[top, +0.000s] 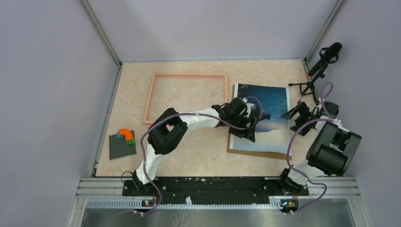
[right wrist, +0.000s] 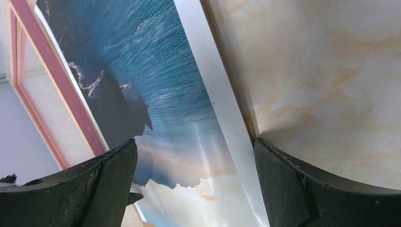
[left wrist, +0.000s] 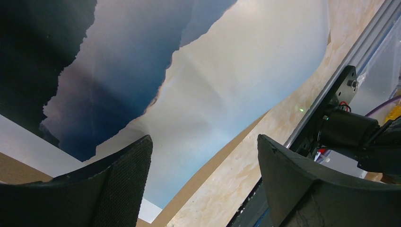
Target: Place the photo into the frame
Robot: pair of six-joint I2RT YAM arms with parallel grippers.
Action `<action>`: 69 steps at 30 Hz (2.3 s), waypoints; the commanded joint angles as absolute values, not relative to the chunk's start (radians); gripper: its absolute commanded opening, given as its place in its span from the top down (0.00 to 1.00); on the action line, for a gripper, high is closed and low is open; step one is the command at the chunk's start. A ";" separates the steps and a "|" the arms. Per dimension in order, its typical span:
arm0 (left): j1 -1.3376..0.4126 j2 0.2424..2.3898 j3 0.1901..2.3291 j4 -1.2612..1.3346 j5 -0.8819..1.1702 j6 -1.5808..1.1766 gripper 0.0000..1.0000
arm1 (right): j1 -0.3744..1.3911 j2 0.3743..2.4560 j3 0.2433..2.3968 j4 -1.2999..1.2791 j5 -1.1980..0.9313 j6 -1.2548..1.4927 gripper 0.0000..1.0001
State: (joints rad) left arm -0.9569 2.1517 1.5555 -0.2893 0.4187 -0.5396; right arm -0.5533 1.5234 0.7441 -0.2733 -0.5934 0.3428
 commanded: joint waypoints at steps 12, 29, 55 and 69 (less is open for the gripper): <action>-0.953 2.234 1.494 -0.423 0.352 -0.531 0.13 | -0.552 1.275 0.657 -0.341 -0.898 0.514 0.13; -0.953 2.243 1.508 -0.431 0.338 -0.520 0.13 | -0.553 1.141 0.776 -0.613 -0.802 0.401 0.13; -0.953 2.243 1.499 -0.431 0.333 -0.518 0.13 | -0.539 1.287 0.793 -0.469 -0.694 0.368 0.22; -0.953 2.245 1.503 -0.439 0.300 -0.496 0.14 | -0.442 1.569 0.899 -0.185 -0.792 0.378 0.53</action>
